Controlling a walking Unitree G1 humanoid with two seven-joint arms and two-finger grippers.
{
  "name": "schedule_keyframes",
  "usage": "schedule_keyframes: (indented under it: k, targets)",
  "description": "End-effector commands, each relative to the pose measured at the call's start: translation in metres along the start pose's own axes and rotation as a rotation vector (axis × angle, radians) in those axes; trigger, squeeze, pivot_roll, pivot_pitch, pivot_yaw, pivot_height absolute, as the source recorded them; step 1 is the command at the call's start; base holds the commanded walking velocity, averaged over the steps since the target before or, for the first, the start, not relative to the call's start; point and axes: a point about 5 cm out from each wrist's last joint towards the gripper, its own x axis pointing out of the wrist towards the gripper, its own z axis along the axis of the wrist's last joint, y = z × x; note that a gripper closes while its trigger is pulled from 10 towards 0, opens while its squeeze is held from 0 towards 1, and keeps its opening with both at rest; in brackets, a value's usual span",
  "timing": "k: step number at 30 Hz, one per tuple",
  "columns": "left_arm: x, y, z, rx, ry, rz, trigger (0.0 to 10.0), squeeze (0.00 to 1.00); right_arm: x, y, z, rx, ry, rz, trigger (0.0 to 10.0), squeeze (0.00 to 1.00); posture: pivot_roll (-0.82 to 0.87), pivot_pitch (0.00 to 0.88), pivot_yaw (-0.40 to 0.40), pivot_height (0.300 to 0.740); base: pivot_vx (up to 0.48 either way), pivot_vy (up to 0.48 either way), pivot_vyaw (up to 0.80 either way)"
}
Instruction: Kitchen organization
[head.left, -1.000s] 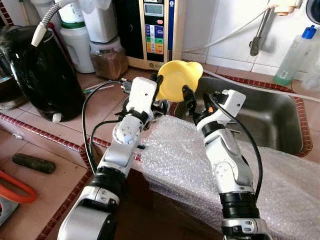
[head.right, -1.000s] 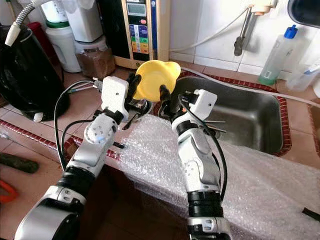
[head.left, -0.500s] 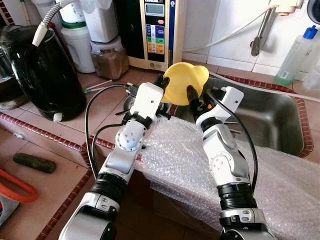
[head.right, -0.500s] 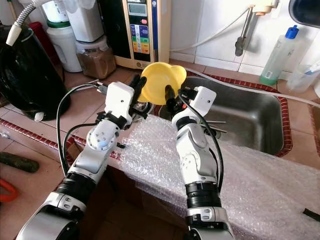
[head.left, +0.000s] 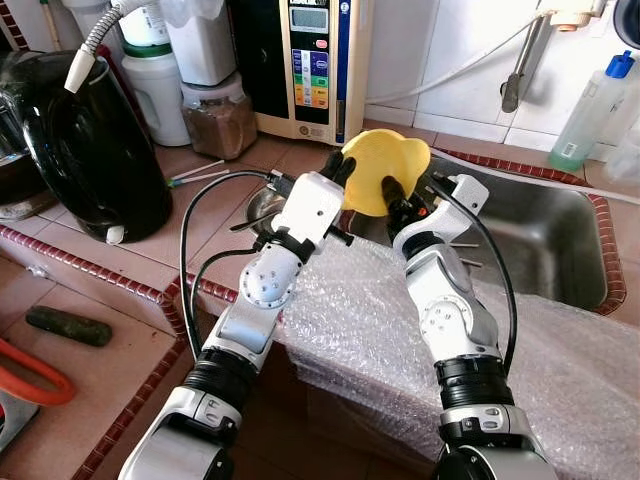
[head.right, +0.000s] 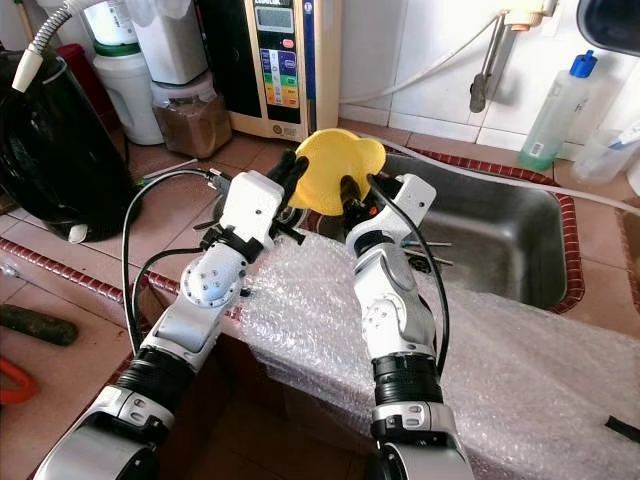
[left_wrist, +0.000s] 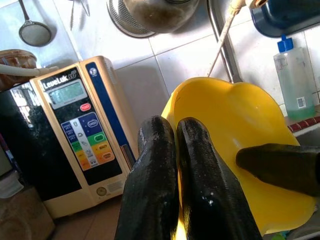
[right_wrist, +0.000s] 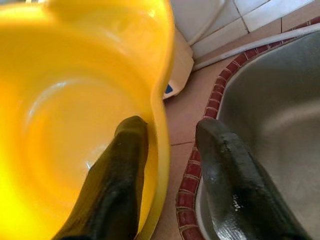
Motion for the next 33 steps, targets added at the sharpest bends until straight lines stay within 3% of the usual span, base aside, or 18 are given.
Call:
schedule_keyframes:
  k: [1, 24, 25, 26, 27, 28, 29, 33]
  targets:
    - [0.0020, 0.0040, 0.0110, 0.016, -0.063, 0.011, 0.0, 0.00, 0.0045, 0.0051, -0.0008, 0.048, 0.012, -0.015, 0.0, 0.00, 0.05, 0.000, 0.048, 0.740, 0.000, 0.000, 0.00]
    - [0.0028, 0.0054, 0.0097, -0.018, -0.054, 0.015, 0.0, 0.00, 0.0059, -0.0027, -0.0012, 0.080, 0.014, -0.067, 0.0, 0.00, 0.05, 0.000, 0.050, 0.740, 0.000, 0.000, 0.00]
    - [0.0026, 0.0049, 0.0088, -0.036, -0.048, 0.008, 3.3, 0.00, 0.0060, -0.0026, -0.0015, 0.079, 0.015, -0.067, 0.0, 0.00, 0.05, 0.000, 0.051, 0.740, 0.000, 0.000, 0.00]
    - [0.0026, 0.0049, 0.0088, -0.036, -0.048, 0.008, 3.3, 0.00, 0.0060, -0.0026, -0.0015, 0.079, 0.015, -0.067, 0.0, 0.00, 0.05, 0.000, 0.051, 0.740, 0.000, 0.000, 0.00]
    - [0.0021, 0.0041, 0.0080, -0.052, -0.044, 0.001, 10.0, 0.27, 0.0060, -0.0024, -0.0019, 0.079, 0.015, -0.067, 0.0, 0.00, 0.05, 0.000, 0.052, 0.740, 0.000, 0.000, 0.00]
    - [0.0021, 0.0041, 0.0080, -0.052, -0.044, 0.001, 10.0, 0.27, 0.0060, -0.0024, -0.0019, 0.079, 0.015, -0.067, 0.0, 0.00, 0.05, 0.000, 0.052, 0.740, 0.000, 0.000, 0.00]
    - [0.0019, 0.0039, 0.0079, -0.057, -0.044, 0.001, 10.0, 1.00, 0.0060, -0.0024, -0.0020, 0.076, 0.015, -0.068, 0.0, 0.00, 0.05, 0.000, 0.053, 0.740, 0.000, 0.000, 0.00]
    - [0.0022, 0.0033, 0.0077, -0.059, -0.043, 0.001, 10.0, 1.00, 0.0057, -0.0033, -0.0018, 0.060, 0.010, -0.076, 0.0, 0.00, 0.05, 0.000, 0.056, 0.740, 0.000, 0.000, 0.00]
